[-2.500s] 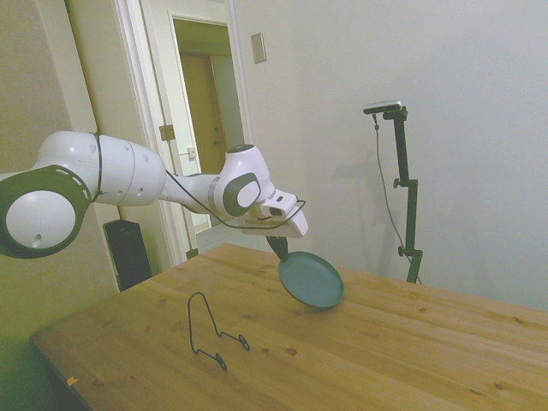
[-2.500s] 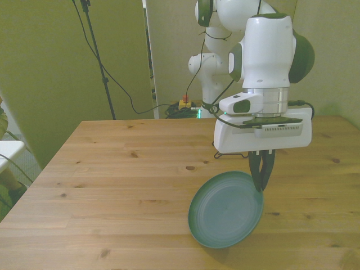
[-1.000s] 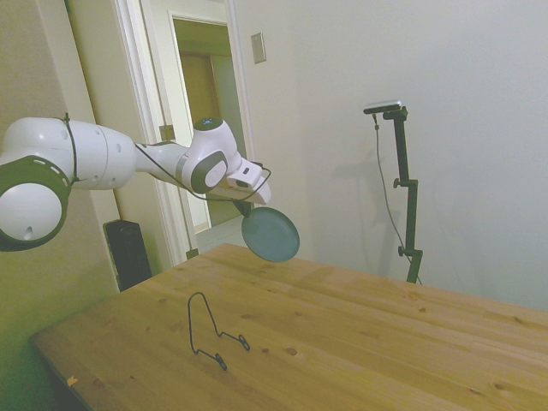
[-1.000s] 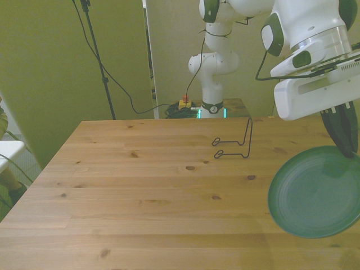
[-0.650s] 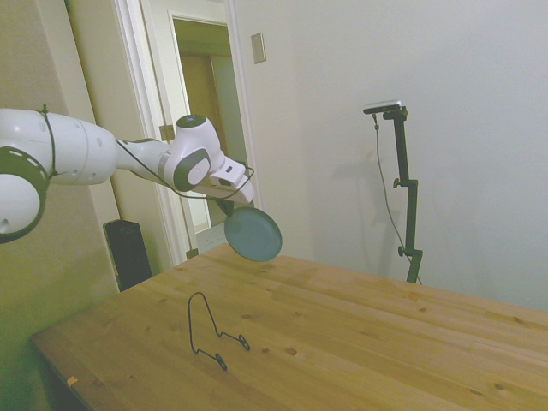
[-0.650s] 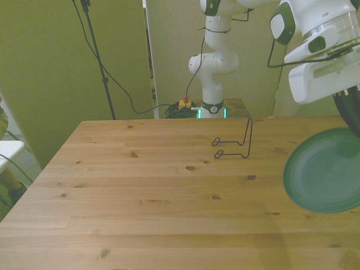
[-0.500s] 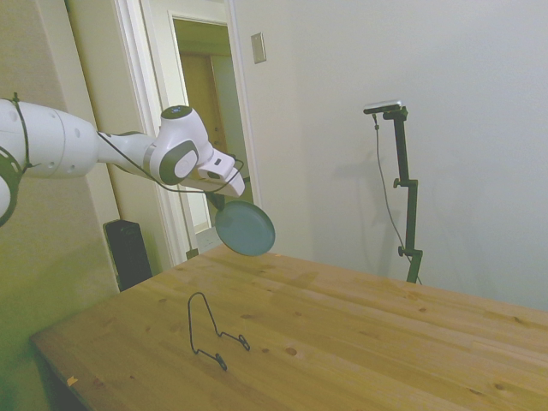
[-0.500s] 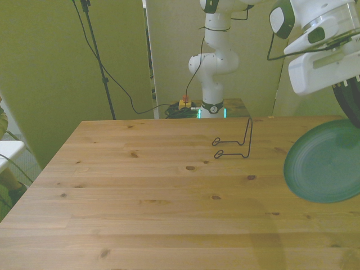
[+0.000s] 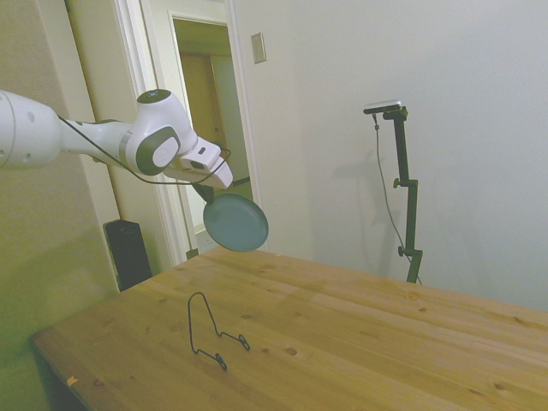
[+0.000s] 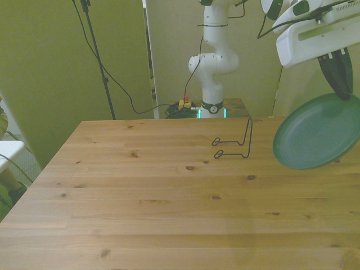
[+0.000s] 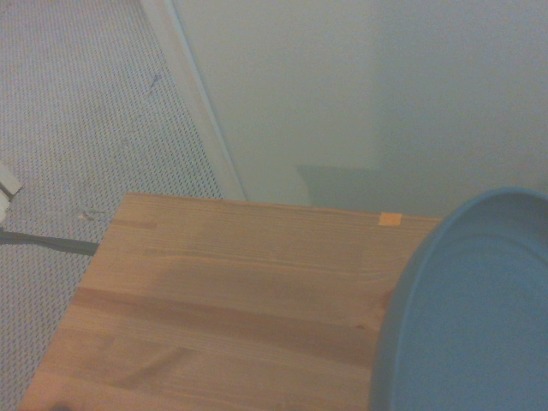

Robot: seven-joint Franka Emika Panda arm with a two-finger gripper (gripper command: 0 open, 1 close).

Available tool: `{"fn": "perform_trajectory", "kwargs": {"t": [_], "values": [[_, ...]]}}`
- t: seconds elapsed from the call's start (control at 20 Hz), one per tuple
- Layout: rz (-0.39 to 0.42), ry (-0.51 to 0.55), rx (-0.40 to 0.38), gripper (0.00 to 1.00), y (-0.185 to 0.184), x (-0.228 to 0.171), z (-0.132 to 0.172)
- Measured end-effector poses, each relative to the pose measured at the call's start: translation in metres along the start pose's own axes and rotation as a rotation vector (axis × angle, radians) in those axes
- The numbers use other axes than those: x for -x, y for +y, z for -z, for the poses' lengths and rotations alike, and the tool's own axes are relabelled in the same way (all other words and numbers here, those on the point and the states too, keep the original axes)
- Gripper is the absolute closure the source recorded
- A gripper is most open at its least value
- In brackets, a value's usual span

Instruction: Load the plate

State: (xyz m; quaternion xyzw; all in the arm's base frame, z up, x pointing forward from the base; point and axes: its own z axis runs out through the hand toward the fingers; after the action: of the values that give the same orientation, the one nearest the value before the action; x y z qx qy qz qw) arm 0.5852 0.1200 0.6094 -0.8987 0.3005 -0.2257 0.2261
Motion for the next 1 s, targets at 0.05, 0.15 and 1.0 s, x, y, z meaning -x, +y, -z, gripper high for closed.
{"fn": "perform_trajectory", "kwargs": {"t": [0.05,0.15,1.0], "values": [[-0.002,-0.001,0.002,1.00,0.002,0.004,0.005],[-0.007,-0.005,0.006,1.00,0.005,0.012,0.011],[-0.032,0.023,0.022,1.00,0.059,0.059,0.070]]}}
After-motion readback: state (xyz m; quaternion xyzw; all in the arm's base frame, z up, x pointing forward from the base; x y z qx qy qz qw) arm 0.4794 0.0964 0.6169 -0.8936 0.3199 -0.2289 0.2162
